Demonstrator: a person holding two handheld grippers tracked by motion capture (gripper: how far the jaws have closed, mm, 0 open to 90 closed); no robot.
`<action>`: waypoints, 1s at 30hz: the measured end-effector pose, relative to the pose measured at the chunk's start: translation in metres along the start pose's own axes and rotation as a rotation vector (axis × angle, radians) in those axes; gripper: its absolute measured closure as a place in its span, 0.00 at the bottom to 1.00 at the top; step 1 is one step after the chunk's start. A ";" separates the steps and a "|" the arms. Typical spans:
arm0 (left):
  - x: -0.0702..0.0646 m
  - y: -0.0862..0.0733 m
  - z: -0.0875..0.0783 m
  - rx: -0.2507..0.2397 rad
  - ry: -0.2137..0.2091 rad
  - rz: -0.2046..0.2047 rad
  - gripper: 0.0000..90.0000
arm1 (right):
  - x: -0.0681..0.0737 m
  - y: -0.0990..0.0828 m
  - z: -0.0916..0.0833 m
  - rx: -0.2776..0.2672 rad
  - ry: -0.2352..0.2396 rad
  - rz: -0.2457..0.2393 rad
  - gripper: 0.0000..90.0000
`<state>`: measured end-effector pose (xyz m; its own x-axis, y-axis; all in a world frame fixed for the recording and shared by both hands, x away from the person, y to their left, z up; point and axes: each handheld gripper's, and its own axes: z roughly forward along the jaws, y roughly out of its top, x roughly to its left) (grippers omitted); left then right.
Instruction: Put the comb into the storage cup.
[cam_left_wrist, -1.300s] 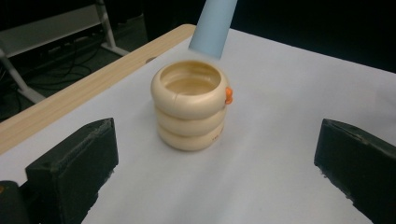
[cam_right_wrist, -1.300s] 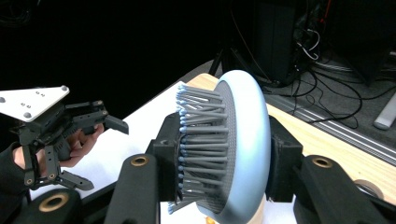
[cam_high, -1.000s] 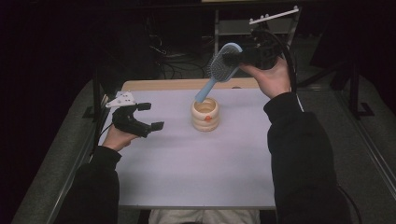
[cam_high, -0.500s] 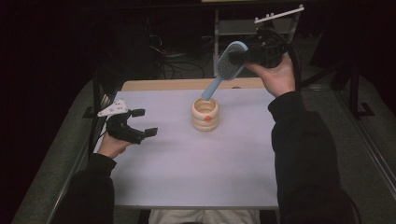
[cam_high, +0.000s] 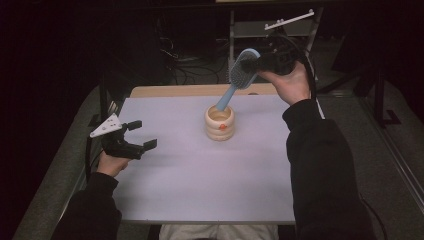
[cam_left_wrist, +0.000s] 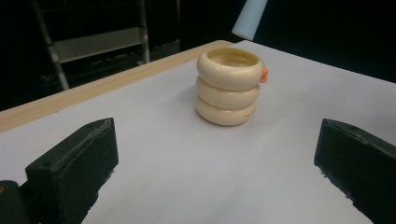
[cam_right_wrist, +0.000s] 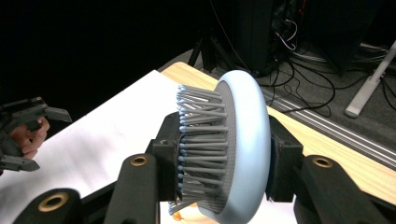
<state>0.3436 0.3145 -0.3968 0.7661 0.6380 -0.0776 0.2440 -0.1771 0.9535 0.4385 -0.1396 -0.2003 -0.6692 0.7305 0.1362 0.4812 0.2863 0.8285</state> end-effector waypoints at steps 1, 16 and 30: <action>0.001 -0.002 -0.001 -0.001 0.002 -0.010 0.00 | 0.000 0.000 0.000 0.000 0.000 0.000 0.61; 0.008 -0.026 -0.019 -0.002 0.060 -0.055 0.00 | -0.002 -0.009 0.016 0.036 -0.007 -0.007 0.61; 0.006 -0.033 -0.022 0.002 0.055 -0.063 0.00 | -0.006 -0.017 0.039 0.053 -0.009 -0.002 0.61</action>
<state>0.3274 0.3409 -0.4220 0.7150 0.6885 -0.1214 0.2923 -0.1367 0.9465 0.4567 -0.1243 -0.2362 -0.6651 0.7356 0.1290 0.5090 0.3201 0.7990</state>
